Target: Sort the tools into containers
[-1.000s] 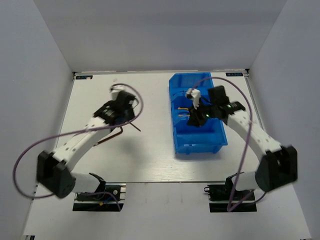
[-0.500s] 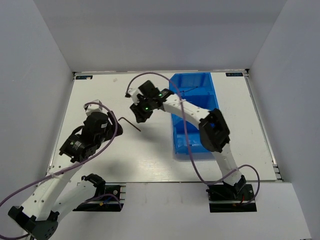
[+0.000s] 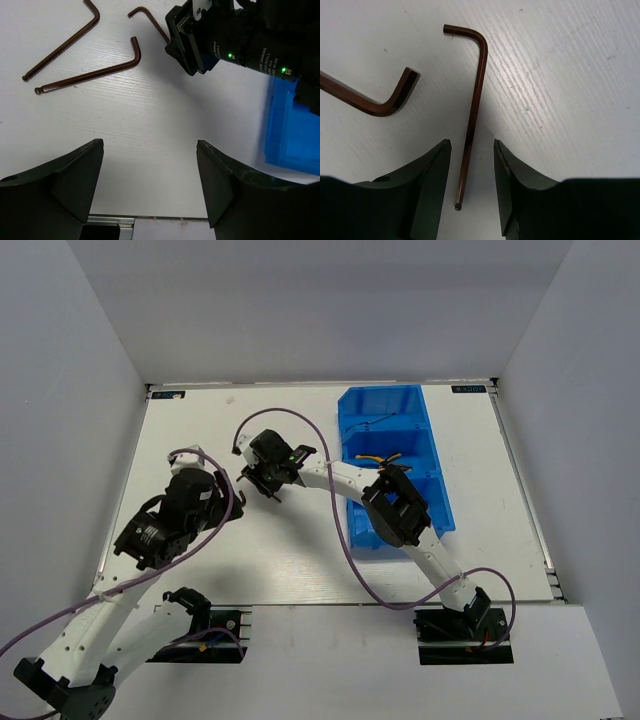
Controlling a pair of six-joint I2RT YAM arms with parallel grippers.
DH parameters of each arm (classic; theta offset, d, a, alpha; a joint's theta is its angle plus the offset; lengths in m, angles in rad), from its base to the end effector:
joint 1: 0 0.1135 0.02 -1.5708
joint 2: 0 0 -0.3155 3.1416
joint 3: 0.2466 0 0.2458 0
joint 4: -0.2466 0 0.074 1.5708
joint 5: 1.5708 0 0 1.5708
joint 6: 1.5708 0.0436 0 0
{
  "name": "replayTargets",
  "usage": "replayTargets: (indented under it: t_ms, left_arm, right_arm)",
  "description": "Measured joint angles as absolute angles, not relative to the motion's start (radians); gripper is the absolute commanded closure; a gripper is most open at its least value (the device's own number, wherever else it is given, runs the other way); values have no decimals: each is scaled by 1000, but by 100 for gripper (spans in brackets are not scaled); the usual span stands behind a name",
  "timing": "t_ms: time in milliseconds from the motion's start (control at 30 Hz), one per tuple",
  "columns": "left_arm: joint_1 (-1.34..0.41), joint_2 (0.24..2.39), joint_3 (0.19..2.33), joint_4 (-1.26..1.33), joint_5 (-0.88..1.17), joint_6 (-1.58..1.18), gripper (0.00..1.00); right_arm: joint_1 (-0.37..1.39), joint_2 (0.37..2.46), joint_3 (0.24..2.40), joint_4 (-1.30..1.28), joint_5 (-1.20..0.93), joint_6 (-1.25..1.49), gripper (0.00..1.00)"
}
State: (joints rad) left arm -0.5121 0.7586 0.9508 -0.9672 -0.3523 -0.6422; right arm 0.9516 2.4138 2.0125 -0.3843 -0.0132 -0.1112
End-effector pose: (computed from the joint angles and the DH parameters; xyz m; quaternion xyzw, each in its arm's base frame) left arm 0.0907 -0.0337 0.3546 -0.1268 0.9013 -0.0728 0.4078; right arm 0.3371 0.4739 0.2023 -0.4703 0.7952 0.1616 0.3468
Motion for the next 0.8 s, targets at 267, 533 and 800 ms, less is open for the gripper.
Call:
replayTargets:
  t_ms: [267, 533, 800]
  left_arm:
    - [-512, 826, 951, -966, -350, -618, 15]
    - [-512, 822, 950, -965, -350, -609, 15]
    - [-512, 799, 939, -964, -350, -609, 15]
  right_arm:
    - [951, 2425, 2012, -363, -3, -112, 60]
    - [951, 2430, 1998, -347, -33, -115, 63]
    - [963, 2408, 1950, -320, -30, -141, 82]
